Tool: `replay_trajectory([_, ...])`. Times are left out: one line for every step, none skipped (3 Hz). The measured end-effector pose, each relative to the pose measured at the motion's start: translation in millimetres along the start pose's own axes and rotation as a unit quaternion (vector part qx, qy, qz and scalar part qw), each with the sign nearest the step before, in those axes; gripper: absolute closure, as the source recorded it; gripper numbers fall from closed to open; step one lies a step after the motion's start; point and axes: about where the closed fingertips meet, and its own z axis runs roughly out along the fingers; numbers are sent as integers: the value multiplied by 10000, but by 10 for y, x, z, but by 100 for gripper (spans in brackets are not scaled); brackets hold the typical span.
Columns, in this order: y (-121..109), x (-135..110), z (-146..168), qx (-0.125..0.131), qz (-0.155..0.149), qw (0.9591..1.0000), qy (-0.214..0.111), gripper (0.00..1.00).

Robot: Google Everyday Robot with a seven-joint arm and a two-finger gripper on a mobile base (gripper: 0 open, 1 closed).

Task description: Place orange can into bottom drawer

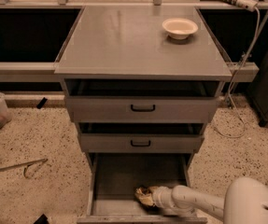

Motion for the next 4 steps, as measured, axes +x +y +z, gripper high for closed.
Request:
replay_trajectory([0,0,0,0,0,10000,0,81])
replay_trajectory([1,0,0,-1,0,10000,0,58])
replay_trajectory([1,0,1,-1,0,10000,0,35])
replay_trajectory([1,0,1,-1,0,10000,0,11])
